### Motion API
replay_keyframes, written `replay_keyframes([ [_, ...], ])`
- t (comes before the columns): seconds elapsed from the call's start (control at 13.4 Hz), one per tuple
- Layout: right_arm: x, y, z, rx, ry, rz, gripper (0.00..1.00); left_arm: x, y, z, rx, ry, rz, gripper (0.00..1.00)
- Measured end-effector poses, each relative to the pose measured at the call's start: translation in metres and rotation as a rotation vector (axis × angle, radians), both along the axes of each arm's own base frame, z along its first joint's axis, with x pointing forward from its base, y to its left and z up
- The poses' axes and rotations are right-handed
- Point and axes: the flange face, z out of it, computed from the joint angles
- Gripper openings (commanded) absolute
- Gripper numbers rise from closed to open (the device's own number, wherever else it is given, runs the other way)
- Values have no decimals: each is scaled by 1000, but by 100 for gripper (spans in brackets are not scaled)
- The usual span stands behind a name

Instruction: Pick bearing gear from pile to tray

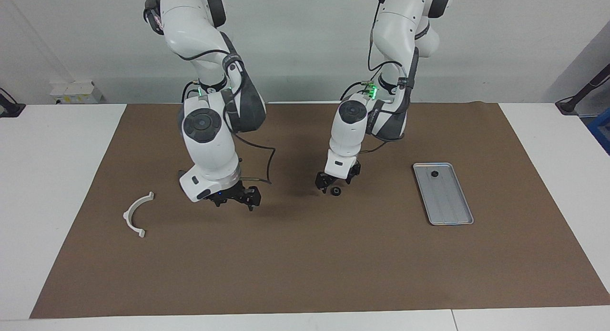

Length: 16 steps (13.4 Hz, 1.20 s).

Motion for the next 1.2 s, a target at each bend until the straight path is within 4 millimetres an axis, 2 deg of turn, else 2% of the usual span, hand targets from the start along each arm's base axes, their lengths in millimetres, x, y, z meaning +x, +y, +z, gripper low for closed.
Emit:
replay_keyframes([
  [0.07,0,-20,9,0,-3,52,100,2,3,-5,6,6,6,100],
  [0.15,-2,-42,19,0,-9,107,100,3,5,-8,11,11,8,94],
  [0.3,-13,-81,40,-2,-20,192,100,2,5,-9,15,17,9,87],
  [0.45,-33,-107,65,-5,-34,228,100,0,5,-11,18,22,8,68],
  [0.52,-46,-113,79,-6,-37,232,100,0,4,-11,18,24,7,59],
  [0.67,-75,-116,112,-6,-20,232,100,-1,3,-11,20,25,5,47],
  [0.82,-101,-121,144,-6,-15,226,100,-1,3,-9,20,25,16,19],
  [0.9,-112,-125,159,-7,-13,220,100,-2,3,-8,23,27,23,9],
  [1.05,-133,-130,183,-7,-10,213,100,-1,6,-7,42,39,29,8],
  [1.2,-148,-135,197,-6,7,204,100,7,20,-5,99,44,15,8],
])
